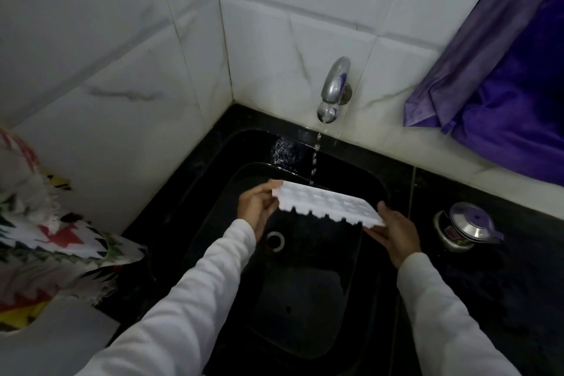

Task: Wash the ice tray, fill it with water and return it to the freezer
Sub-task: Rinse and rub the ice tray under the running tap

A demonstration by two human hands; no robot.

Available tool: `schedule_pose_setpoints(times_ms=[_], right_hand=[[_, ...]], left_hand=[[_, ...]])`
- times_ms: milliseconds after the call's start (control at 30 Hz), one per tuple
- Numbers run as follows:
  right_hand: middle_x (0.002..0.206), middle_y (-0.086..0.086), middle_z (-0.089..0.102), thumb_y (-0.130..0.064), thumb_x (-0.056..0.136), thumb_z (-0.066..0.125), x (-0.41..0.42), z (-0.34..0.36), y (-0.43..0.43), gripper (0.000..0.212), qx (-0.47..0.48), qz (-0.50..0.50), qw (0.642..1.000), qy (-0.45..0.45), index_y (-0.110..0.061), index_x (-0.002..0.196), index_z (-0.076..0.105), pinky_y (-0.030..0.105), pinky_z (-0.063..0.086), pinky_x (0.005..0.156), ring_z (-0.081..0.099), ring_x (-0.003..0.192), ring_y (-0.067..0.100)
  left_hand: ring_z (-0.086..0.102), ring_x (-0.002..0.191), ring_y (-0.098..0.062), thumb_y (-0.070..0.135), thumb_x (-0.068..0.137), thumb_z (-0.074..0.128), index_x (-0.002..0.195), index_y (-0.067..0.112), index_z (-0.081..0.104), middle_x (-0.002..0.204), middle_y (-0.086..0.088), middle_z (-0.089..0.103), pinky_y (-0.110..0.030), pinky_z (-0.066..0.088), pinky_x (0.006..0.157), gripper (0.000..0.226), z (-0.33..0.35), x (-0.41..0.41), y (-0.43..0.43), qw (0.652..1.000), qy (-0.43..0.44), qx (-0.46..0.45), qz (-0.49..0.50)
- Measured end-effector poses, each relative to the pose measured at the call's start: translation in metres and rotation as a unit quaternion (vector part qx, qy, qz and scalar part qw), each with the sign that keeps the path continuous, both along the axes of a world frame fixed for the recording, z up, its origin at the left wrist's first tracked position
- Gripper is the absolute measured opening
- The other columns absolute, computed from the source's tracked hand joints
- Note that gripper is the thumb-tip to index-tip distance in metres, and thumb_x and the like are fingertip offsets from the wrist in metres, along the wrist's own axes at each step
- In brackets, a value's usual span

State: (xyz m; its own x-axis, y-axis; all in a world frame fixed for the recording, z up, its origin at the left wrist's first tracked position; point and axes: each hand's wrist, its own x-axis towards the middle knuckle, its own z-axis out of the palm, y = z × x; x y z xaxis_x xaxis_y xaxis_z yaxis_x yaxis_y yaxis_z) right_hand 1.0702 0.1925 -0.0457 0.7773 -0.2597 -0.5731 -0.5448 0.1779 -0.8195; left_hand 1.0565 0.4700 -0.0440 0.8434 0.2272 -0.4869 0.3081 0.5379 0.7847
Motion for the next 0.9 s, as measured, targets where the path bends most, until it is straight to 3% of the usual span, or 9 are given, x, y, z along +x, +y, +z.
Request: schedule_pose_setpoints(times_ms=[67, 167, 300, 433, 600, 667, 733, 800, 900], right_hand=[[0.096, 0.012, 0.07, -0.022, 0.09, 0.072, -0.009, 0.003, -0.003, 0.024, -0.044, 0.022, 0.999, -0.007, -0.004, 0.103, 0.063, 0.03, 0.056, 0.068, 0.069, 0.084, 0.023], [0.098, 0.006, 0.072, -0.018, 0.087, 0.076, -0.022, 0.01, -0.009, 0.037, -0.074, 0.025, 0.995, -0.065, -0.017, 0.12, 0.059, 0.033, 0.055, 0.074, 0.07, 0.085, 0.02], [0.094, 0.01, 0.075, -0.019, 0.088, 0.075, -0.037, -0.002, -0.001, 0.015, -0.172, 0.073, 0.979, -0.085, -0.02, 0.102, 0.07, 0.04, 0.057, 0.085, 0.071, 0.088, 0.024], [0.099, 0.011, 0.074, -0.018, 0.09, 0.072, -0.027, -0.006, 0.007, 0.013, -0.225, 0.135, 0.963, -0.059, -0.014, 0.103, 0.071, 0.037, 0.054, 0.089, 0.07, 0.095, 0.028], [0.126, 0.014, 0.067, -0.024, 0.1, 0.055, 0.035, 0.035, 0.028, 0.029, -0.409, 0.205, 0.883, -0.109, -0.01, 0.12, 0.07, 0.031, 0.037, 0.104, 0.059, 0.122, 0.03], [0.11, 0.013, 0.073, -0.028, 0.097, 0.059, 0.07, 0.055, 0.052, 0.024, -0.377, 0.202, 0.888, -0.167, -0.012, 0.105, 0.074, 0.034, 0.042, 0.102, 0.065, 0.111, 0.03], [0.096, 0.005, 0.074, -0.037, 0.093, 0.063, 0.102, 0.068, 0.076, 0.019, -0.23, 0.183, 0.94, -0.17, -0.02, 0.09, 0.071, 0.042, 0.052, 0.098, 0.069, 0.098, 0.024], [0.094, 0.001, 0.068, -0.041, 0.093, 0.064, 0.128, 0.076, 0.095, 0.022, -0.086, 0.157, 0.975, -0.135, -0.019, 0.091, 0.065, 0.038, 0.057, 0.092, 0.069, 0.096, 0.019], [0.093, 0.002, 0.065, -0.042, 0.093, 0.065, 0.161, 0.084, 0.116, 0.033, 0.036, 0.13, 0.987, -0.091, -0.011, 0.104, 0.062, 0.031, 0.058, 0.077, 0.067, 0.088, 0.018]], left_hand=[[0.068, 0.109, -0.028, 0.004, 0.094, 0.047, 0.118, 0.0, 0.067, 0.117, -0.015, 0.071, -0.034, 0.056, 0.09, 0.032, 0.002, -0.013, 0.005, 0.999, 0.013, -0.038, -0.007], [0.072, 0.102, -0.021, 0.016, 0.098, 0.054, 0.12, 0.014, 0.066, 0.111, -0.007, 0.074, -0.03, 0.058, 0.08, 0.025, 0.004, -0.028, 0.01, 1.0, 0.005, -0.002, -0.024], [0.073, 0.087, -0.022, 0.01, 0.098, 0.052, 0.104, 0.033, 0.071, 0.1, -0.004, 0.076, -0.036, 0.058, 0.075, 0.031, -0.002, -0.04, 0.006, 0.993, 0.008, 0.093, -0.071], [0.072, 0.087, -0.025, 0.015, 0.097, 0.058, 0.116, 0.018, 0.067, 0.103, -0.012, 0.074, -0.038, 0.059, 0.073, 0.021, -0.005, -0.042, 0.014, 0.989, 0.005, 0.124, -0.077], [0.071, 0.092, -0.024, 0.01, 0.095, 0.059, 0.119, 0.015, 0.065, 0.097, -0.005, 0.074, -0.03, 0.058, 0.074, 0.025, -0.01, -0.03, 0.032, 0.98, 0.016, 0.193, -0.044], [0.071, 0.091, -0.02, 0.01, 0.096, 0.06, 0.12, 0.014, 0.064, 0.097, -0.003, 0.073, -0.028, 0.057, 0.073, 0.026, -0.009, -0.024, 0.04, 0.979, 0.016, 0.199, -0.036], [0.071, 0.089, -0.02, 0.009, 0.096, 0.059, 0.122, 0.012, 0.064, 0.099, -0.007, 0.073, -0.027, 0.058, 0.072, 0.026, -0.009, -0.019, 0.046, 0.978, 0.008, 0.204, -0.036], [0.07, 0.088, -0.022, 0.008, 0.096, 0.058, 0.122, 0.008, 0.063, 0.099, -0.01, 0.072, -0.024, 0.059, 0.069, 0.026, -0.009, -0.015, 0.051, 0.975, -0.002, 0.217, -0.034], [0.07, 0.087, -0.023, 0.009, 0.097, 0.058, 0.121, 0.009, 0.063, 0.098, -0.01, 0.073, -0.028, 0.059, 0.072, 0.025, -0.013, -0.012, 0.055, 0.974, -0.008, 0.225, -0.035]])
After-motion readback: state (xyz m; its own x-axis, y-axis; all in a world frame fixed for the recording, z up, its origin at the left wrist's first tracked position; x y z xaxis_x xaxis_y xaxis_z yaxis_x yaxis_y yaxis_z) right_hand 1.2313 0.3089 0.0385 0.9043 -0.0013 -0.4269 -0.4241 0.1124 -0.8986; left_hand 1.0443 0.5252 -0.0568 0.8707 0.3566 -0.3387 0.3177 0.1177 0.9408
